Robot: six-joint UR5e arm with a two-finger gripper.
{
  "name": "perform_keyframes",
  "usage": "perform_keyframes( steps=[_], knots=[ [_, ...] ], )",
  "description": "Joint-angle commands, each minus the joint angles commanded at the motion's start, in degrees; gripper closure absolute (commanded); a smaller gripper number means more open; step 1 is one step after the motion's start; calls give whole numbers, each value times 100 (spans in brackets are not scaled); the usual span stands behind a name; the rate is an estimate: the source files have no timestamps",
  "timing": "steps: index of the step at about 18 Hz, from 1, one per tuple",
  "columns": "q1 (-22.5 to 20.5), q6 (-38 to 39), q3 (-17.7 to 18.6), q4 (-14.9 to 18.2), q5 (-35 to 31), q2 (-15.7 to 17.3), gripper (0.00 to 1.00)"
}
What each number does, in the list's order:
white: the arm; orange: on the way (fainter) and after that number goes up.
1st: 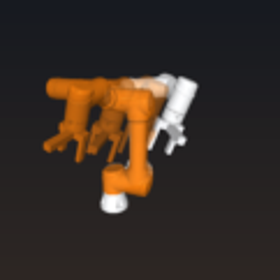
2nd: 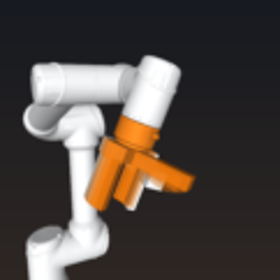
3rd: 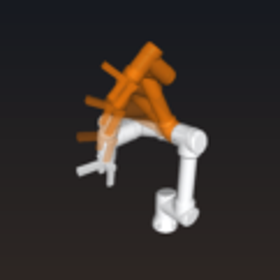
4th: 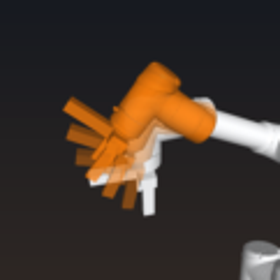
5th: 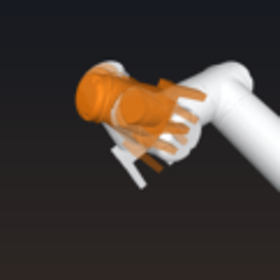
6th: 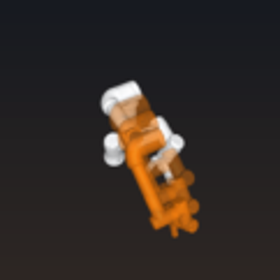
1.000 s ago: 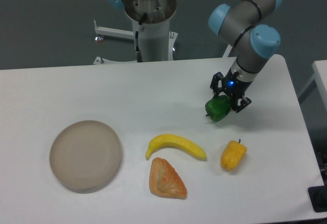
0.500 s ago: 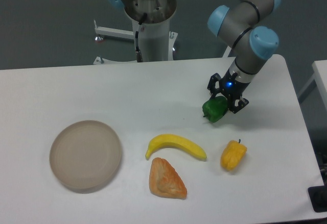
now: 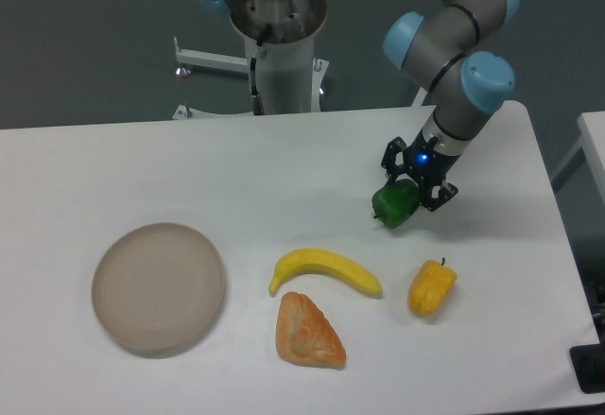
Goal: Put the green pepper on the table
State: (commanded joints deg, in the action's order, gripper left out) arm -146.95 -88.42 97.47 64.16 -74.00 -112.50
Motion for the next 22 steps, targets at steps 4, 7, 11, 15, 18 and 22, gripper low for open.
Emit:
perform_keyframes(
  steps=[4, 7, 11, 15, 18, 22],
  knots=[
    [9, 27, 0, 0, 0, -9, 51],
    [9, 35, 0, 0, 0, -9, 51],
    [18, 62, 0, 0, 0, -26, 51],
    [18, 70, 0, -9, 0, -44, 50],
    [26, 70, 0, -9, 0, -53, 44],
    [26, 70, -26, -9, 0, -53, 27]
  ],
)
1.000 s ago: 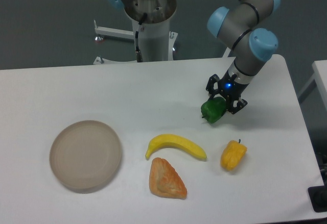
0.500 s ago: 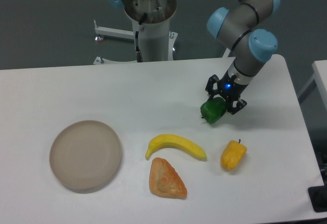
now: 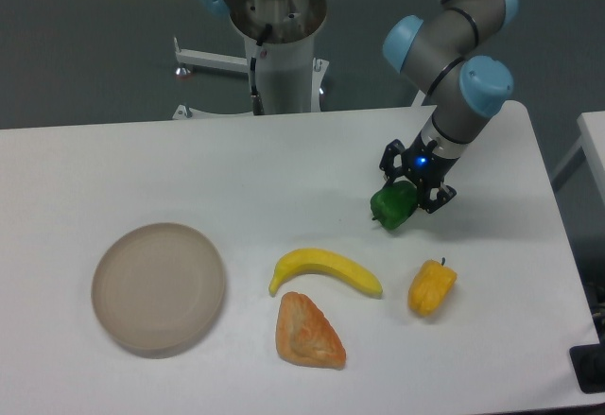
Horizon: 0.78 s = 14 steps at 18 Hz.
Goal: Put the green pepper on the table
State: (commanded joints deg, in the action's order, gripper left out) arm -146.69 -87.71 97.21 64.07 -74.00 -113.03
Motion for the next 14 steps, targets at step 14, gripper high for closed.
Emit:
perform_keyframes(
  steps=[14],
  knots=[
    [-9, 18, -404, 70, -359, 9, 0]
  ],
)
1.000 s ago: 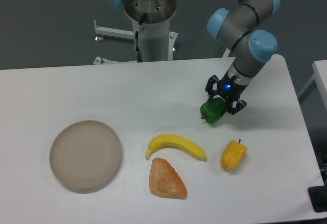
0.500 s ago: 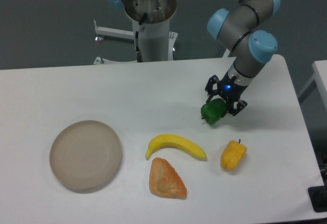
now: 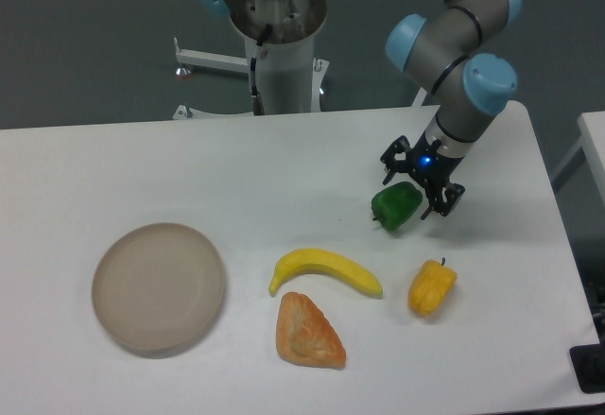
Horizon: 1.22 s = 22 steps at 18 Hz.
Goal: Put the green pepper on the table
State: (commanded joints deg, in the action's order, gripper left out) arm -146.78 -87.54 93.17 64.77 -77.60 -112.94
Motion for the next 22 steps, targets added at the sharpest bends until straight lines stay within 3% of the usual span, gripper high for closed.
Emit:
perform_keyframes(
  steps=[4, 8, 15, 22],
  knots=[
    [9, -53, -272, 27, -448, 9, 0],
    [18, -53, -519, 141, -607, -17, 0],
    [88, -176, -1046, 18, -678, -184, 0],
    [88, -167, -1064, -44, -678, -193, 0]
  ],
)
